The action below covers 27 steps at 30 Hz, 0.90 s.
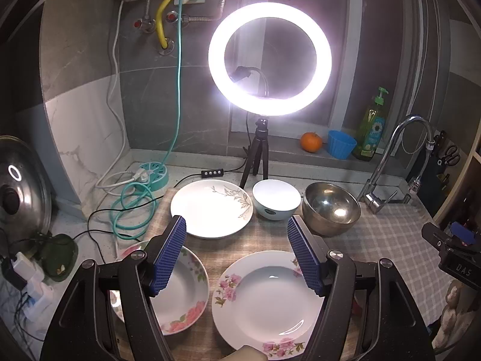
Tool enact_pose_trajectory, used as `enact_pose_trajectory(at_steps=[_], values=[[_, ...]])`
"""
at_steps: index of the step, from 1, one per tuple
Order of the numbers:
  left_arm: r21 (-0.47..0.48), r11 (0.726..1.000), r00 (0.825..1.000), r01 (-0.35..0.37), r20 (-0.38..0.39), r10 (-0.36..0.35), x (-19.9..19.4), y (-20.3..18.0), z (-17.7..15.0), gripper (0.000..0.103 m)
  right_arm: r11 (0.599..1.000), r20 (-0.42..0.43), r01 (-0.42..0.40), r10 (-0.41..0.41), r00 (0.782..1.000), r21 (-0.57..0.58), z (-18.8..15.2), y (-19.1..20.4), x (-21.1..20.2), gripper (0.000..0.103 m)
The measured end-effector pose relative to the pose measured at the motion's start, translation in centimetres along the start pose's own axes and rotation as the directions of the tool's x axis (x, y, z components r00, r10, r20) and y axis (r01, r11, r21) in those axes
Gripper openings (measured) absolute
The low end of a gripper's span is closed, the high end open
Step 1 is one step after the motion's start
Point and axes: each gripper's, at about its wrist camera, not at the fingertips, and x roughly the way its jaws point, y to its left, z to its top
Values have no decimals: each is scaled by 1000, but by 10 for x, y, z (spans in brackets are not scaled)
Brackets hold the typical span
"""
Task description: Organize plates and bowls
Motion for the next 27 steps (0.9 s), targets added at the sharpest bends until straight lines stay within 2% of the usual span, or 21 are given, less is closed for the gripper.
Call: enact_pose_trajectory(at_steps=[27], values=[[8, 1000, 1000, 11, 19, -11, -8, -4, -3, 70, 1000, 12, 6, -6, 1000, 13, 2, -3, -7, 102]])
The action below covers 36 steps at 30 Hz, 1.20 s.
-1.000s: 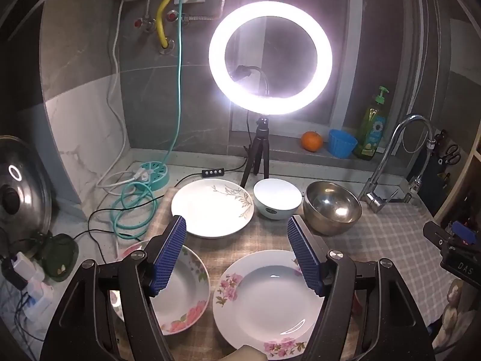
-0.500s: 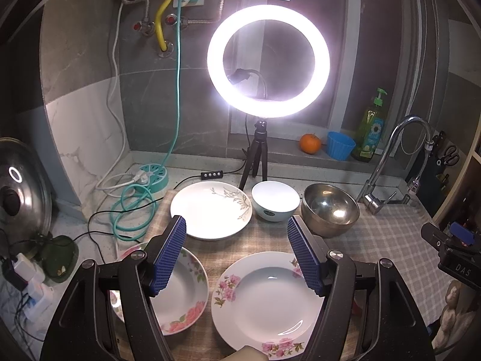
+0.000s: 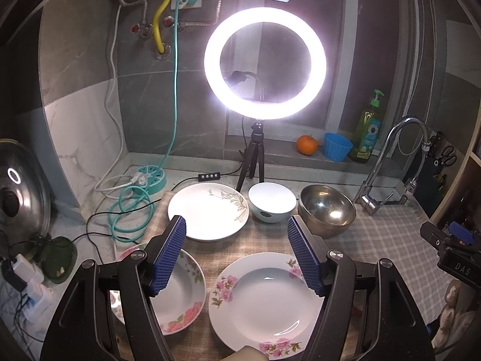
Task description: Organize plates and bowls
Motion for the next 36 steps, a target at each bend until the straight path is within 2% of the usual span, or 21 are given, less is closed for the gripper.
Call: enact_pose_trajectory(at_steps=[36], values=[[0, 1000, 1000, 4, -2, -4, -5, -3, -1, 70, 1000, 0, -1, 1, 1000, -4, -3, 1, -4, 102]])
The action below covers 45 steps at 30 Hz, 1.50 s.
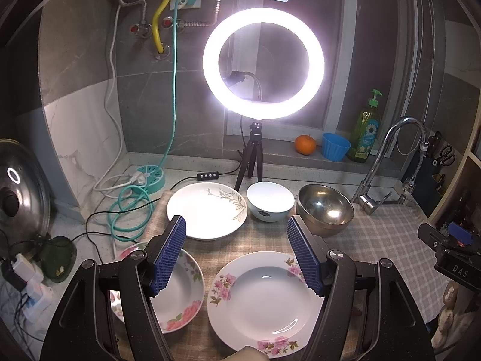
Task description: Organize plates and bowls
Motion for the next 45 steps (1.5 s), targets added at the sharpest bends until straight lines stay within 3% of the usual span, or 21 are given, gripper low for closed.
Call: enact_pose_trajectory(at_steps=[12, 19, 27, 36, 41, 45], values=[[0, 1000, 1000, 5, -26, -5, 7, -3, -1, 70, 1000, -18, -12, 12, 1000, -7, -4, 1, 8, 102], [-38, 999, 996, 11, -86, -14, 19, 6, -10, 70, 996, -48, -81, 79, 996, -37, -6, 6, 18, 102], [-72, 997, 989, 4, -149, -14, 28, 15, -23, 70, 977, -110, -202, 194, 975, -66, -6, 16, 37, 102], [-136, 991, 978, -13, -207, -15, 34, 31, -38, 60, 943, -216, -319, 294, 931, -91, -8, 32, 65, 81], [-189, 982, 970, -26, -242, -21, 35, 42, -48, 44, 919, -278, -378, 336, 900, -113, -9, 41, 80, 64], [-233, 972, 960, -22, -275, -44, 37, 48, -59, 35, 890, -360, -448, 394, 846, -79, -9, 47, 99, 54]])
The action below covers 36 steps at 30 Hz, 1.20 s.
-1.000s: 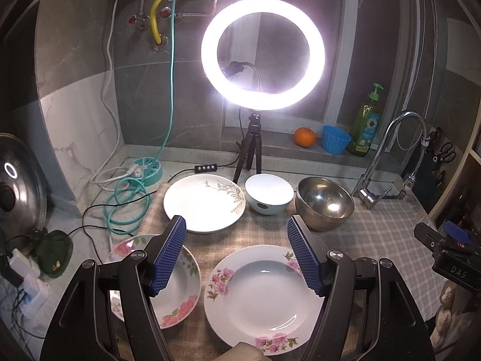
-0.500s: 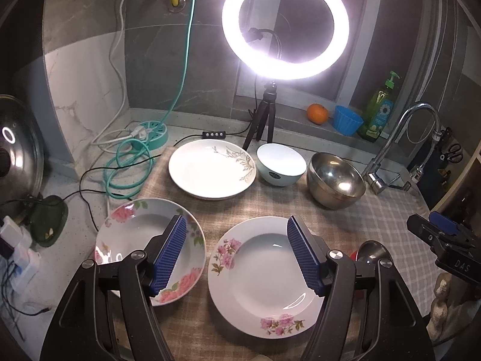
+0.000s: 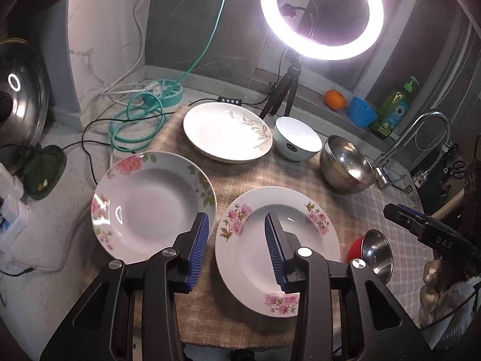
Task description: Organize plates and bowls
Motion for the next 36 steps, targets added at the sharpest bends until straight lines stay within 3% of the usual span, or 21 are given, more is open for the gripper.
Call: enact_pose_trajectory(at_steps=[6, 12, 22, 26, 36], values=[[-62, 998, 998, 17, -55, -21, 6, 11, -15, 25, 996, -115, -93, 93, 989, 9, 8, -3, 26, 46], [-101, 994, 991, 45, -123, -57, 13, 15, -32, 20, 988, -227, -149, 156, 961, 47, 17, -10, 53, 38], [-201, 978, 970, 61, -219, -105, 33, 25, -57, 20, 991, -369, -133, 124, 921, 4, 30, -14, 97, 38], [-235, 970, 964, 58, -239, -115, 43, 29, -62, 20, 992, -405, -119, 97, 909, -30, 33, -15, 116, 26], [-276, 959, 954, 61, -268, -137, 60, 31, -67, 16, 992, -451, -120, 86, 888, -48, 34, -15, 137, 24]])
